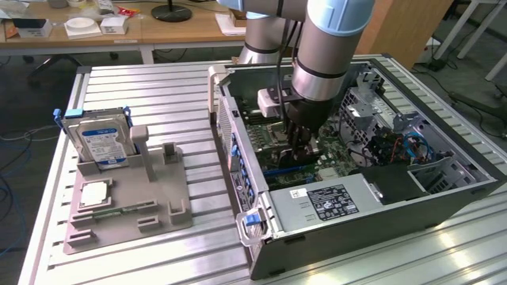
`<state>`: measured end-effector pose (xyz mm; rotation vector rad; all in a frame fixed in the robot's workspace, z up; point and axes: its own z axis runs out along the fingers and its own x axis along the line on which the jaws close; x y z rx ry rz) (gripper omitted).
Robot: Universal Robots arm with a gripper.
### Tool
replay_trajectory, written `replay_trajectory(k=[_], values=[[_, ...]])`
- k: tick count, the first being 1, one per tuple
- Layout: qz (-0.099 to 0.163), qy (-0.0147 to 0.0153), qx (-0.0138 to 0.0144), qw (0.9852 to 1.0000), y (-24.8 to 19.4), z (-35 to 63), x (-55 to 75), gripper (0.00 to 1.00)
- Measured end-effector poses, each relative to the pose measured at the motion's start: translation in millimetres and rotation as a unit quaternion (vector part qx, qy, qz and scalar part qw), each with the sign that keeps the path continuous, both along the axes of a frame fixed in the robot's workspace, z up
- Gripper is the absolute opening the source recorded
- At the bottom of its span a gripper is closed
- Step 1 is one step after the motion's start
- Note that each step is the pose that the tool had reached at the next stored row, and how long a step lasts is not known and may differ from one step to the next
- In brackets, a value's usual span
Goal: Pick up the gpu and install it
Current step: 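Insert the gpu into the slot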
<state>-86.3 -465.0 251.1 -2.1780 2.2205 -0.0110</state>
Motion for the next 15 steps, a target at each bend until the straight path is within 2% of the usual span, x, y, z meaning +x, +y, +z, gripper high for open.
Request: replay_trajectory(k=[6,15], values=[[0.000,0.0014,-0.0002,1.0000,0.0,-1.6,-0.3,0.27],[0.000,0.0014,0.0000,1.0000,0.0,-1.9,-0.2,0.27]])
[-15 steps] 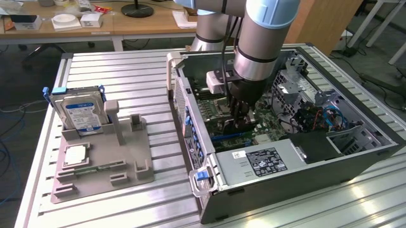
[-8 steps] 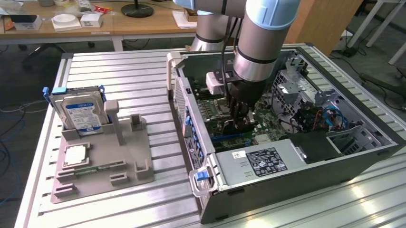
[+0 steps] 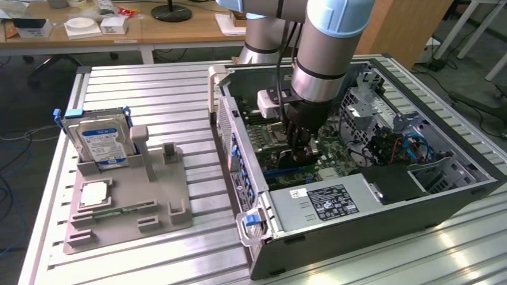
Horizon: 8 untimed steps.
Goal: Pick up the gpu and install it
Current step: 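Insert the gpu into the slot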
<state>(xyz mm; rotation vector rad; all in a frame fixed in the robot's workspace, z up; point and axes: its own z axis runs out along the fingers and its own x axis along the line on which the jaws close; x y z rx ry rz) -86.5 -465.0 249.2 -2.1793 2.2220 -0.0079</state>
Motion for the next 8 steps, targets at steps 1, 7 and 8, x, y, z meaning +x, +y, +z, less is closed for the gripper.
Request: replay_trajectory(k=[1,7,8], values=[[0.000,-0.0001,0.0002,1.0000,0.2,-0.2,0.1,0.27],[0.003,0.0000,0.0001,1.0000,2.3,-0.4,0.1,0.27],[0.003,0.0000,0.0001,1.0000,2.3,-0.4,0.0,0.27]])
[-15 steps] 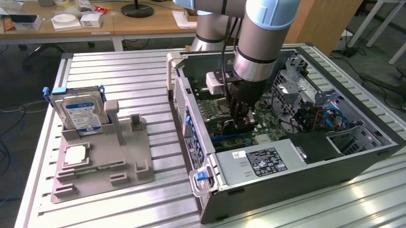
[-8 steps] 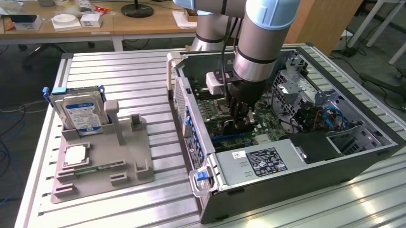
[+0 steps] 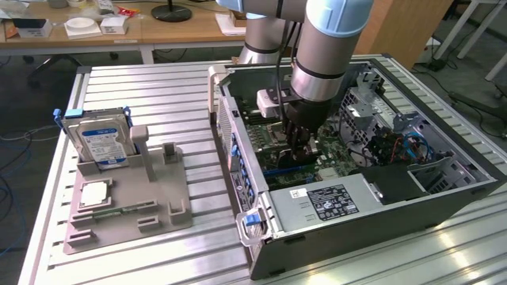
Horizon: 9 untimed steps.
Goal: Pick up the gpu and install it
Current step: 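Insert the gpu into the slot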
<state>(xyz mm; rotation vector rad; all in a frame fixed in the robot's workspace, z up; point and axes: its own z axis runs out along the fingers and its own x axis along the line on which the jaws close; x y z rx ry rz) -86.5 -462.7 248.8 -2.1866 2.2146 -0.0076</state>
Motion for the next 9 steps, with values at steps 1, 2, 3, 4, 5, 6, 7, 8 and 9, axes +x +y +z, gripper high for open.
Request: replay_trajectory(k=[1,2,3,4,5,6,7,8,9], values=[[0.000,0.0000,0.0000,1.0000,0.0,0.0,0.0,0.27],[0.000,0.0000,0.0000,1.0000,0.1,-0.1,0.0,0.27],[0.000,0.0000,0.0002,1.0000,0.2,-0.6,0.0,0.27],[0.000,0.0000,0.0006,1.0000,0.3,-1.2,0.0,0.27],[0.000,0.0000,0.0007,1.0000,0.3,-1.5,0.0,0.27],[0.000,0.0000,0.0007,1.0000,0.3,-1.5,0.0,0.27],[0.000,0.0001,0.0007,1.0000,0.3,-1.5,0.0,0.27],[0.000,0.0000,0.0007,1.0000,0.3,-1.5,0.0,0.27],[0.000,0.0000,0.0007,1.0000,0.3,-1.6,0.0,0.27]])
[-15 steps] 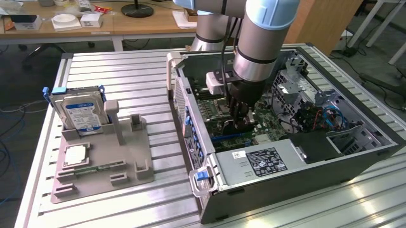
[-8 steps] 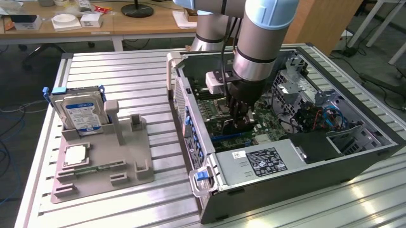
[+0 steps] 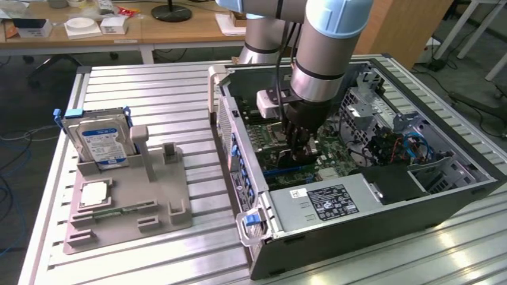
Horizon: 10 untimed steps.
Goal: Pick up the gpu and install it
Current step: 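Insert the gpu into the slot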
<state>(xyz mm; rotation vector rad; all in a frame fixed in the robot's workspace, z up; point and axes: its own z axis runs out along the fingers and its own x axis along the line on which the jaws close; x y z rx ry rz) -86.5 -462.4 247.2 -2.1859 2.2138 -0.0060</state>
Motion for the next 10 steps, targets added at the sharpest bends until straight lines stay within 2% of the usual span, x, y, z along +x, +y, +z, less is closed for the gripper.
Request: replay_trajectory(k=[8,10], values=[[0.000,0.0001,0.0001,1.0000,0.0,-0.6,0.0,0.27],[0.000,0.0009,0.0000,1.0000,0.0,-0.7,-0.1,0.27]])
